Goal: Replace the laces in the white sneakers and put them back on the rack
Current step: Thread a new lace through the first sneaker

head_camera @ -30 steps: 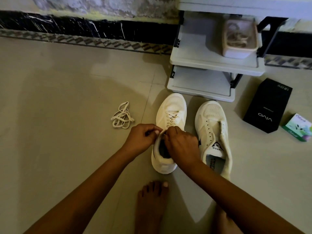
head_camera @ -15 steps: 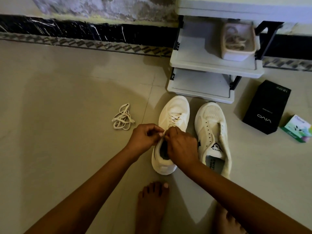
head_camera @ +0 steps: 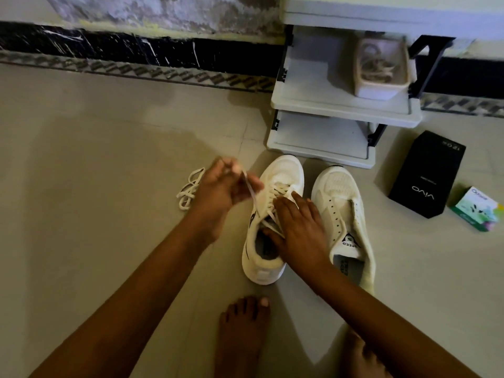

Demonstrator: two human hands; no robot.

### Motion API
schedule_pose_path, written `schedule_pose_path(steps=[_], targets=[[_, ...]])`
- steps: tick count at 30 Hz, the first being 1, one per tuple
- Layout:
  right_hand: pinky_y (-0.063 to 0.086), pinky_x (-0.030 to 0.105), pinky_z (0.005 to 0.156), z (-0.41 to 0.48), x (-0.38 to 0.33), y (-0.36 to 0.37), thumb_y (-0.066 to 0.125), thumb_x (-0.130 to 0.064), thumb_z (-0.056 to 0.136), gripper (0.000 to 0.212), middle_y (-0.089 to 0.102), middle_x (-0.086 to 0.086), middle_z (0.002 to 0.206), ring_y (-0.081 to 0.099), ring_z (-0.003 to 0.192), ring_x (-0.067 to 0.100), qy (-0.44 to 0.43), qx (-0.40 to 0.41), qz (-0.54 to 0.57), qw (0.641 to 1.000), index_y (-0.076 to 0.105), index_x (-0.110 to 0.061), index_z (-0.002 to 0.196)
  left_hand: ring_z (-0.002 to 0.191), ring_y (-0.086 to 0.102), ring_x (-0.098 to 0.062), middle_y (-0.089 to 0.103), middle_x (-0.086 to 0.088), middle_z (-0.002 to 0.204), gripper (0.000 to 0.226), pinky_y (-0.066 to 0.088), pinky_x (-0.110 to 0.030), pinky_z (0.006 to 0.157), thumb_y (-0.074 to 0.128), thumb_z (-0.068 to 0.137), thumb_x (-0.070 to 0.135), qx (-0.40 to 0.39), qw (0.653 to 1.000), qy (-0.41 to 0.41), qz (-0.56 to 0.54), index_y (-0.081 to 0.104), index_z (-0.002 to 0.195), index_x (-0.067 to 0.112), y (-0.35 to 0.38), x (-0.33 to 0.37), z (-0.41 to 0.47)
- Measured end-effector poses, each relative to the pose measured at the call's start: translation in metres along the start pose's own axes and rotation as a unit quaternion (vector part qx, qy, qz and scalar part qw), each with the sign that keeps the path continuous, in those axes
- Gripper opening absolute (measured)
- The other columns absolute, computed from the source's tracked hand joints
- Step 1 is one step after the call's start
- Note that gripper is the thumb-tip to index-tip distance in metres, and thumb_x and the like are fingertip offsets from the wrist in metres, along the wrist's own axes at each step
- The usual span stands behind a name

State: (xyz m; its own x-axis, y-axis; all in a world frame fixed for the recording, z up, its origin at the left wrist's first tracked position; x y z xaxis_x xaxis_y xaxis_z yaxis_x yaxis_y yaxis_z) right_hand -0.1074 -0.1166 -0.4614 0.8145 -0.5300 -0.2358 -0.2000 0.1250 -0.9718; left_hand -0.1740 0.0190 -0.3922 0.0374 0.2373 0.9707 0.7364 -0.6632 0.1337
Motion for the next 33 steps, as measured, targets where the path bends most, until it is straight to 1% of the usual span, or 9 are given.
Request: schedule_pose_path(steps=[4,7,9,11,19,24,28,31,33], targets=[[0.030,0.034,0.110,0.004,0.010,0.000,0.055,-0.050,0.087,0.066,0.041,0.003,0.146,0.040,0.133,0.024,-0.005,-0.079,0.128,0.989,0.038,-0.017,0.143,0.071,0.066,-0.025,0.068,-0.014,0.078,0.033,0.053,-0.048,0.068,0.013,0.096,0.054,-0.028,0.975,-0.145,0.163,0.035,0.108,0.031,-0.038,-0.076,-0.049],[0.039,0.032,0.104,0.006,0.017,0.000,0.065,-0.046,0.082,0.073,0.037,-0.001,0.148,0.042,0.130,0.021,-0.001,-0.101,0.191,0.976,0.034,-0.021,0.144,0.052,0.064,-0.029,0.066,-0.013,0.063,0.033,0.050,-0.039,0.043,0.013,0.102,0.034,-0.072,0.902,-0.175,0.389,0.040,0.093,0.016,-0.033,-0.192,-0.120],[0.040,0.032,0.102,0.007,0.018,0.000,0.068,-0.044,0.081,0.075,0.037,0.000,0.149,0.043,0.130,0.021,-0.010,-0.104,0.192,0.976,0.034,-0.020,0.144,0.061,0.064,-0.028,0.066,-0.010,0.068,0.038,0.051,-0.038,0.053,0.019,0.104,0.035,-0.076,0.895,-0.158,0.411,0.047,0.094,0.011,-0.038,-0.134,-0.063],[0.040,0.033,0.103,0.006,0.017,0.003,0.068,-0.044,0.081,0.077,0.037,0.002,0.149,0.043,0.130,0.022,-0.014,-0.107,0.183,0.977,0.033,-0.019,0.145,0.067,0.057,-0.024,0.058,-0.003,0.067,0.027,0.044,-0.034,0.063,0.046,0.098,0.034,-0.069,0.854,0.024,0.515,0.056,0.091,0.010,-0.011,-0.076,-0.017],[0.033,0.028,0.105,0.004,0.015,-0.001,0.065,-0.042,0.083,0.078,0.031,0.000,0.152,0.037,0.134,0.022,-0.034,-0.104,0.155,0.982,0.027,-0.021,0.147,0.047,0.048,-0.006,0.055,0.006,0.056,0.014,0.040,-0.017,0.047,0.056,0.086,0.031,-0.064,0.991,0.009,0.115,0.060,0.078,0.020,-0.004,-0.022,-0.005],[0.032,0.027,0.104,0.003,0.014,-0.002,0.063,-0.043,0.085,0.079,0.028,-0.001,0.153,0.036,0.134,0.020,-0.022,-0.116,0.158,0.980,0.023,-0.022,0.148,0.063,0.065,-0.036,0.065,-0.020,0.078,0.045,0.051,-0.042,0.055,0.010,0.105,0.035,-0.070,0.922,-0.156,0.346,0.044,0.102,0.007,-0.038,-0.168,-0.100],[0.033,0.027,0.103,0.004,0.014,-0.002,0.065,-0.040,0.084,0.078,0.029,0.000,0.153,0.037,0.133,0.020,-0.023,-0.110,0.168,0.979,0.025,-0.021,0.148,0.051,0.046,-0.013,0.047,0.003,0.056,0.040,0.037,-0.025,0.053,0.053,0.092,0.042,-0.082,0.846,0.092,0.518,0.046,0.126,0.022,-0.010,-0.050,-0.007],[0.034,0.026,0.103,0.004,0.014,-0.001,0.065,-0.040,0.084,0.077,0.029,0.000,0.153,0.037,0.134,0.020,-0.019,-0.115,0.171,0.978,0.025,-0.020,0.148,0.055,0.041,-0.007,0.041,0.009,0.056,0.027,0.029,-0.026,0.051,0.057,0.089,0.044,-0.169,0.784,0.100,0.589,0.059,0.106,0.024,0.011,-0.040,-0.003],[0.034,0.026,0.103,0.004,0.014,-0.001,0.065,-0.040,0.084,0.077,0.029,0.000,0.153,0.036,0.134,0.019,-0.018,-0.117,0.169,0.978,0.025,-0.021,0.148,0.063,0.044,-0.011,0.045,0.010,0.061,0.019,0.033,-0.027,0.057,0.056,0.091,0.037,-0.146,0.799,0.099,0.574,0.060,0.089,0.019,0.011,-0.046,-0.007]])
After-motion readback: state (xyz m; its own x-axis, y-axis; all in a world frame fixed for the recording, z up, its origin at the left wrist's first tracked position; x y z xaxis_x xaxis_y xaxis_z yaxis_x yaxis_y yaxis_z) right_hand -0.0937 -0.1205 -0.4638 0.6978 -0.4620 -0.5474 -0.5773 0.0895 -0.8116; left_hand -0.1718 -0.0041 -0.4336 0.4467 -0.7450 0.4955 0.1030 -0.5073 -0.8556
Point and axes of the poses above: each hand's wrist, its own z-axis towards the middle knuckle, its own y-axis out of the palm, x = y × z, the point moved 7 cm from there along z, towards the middle knuckle
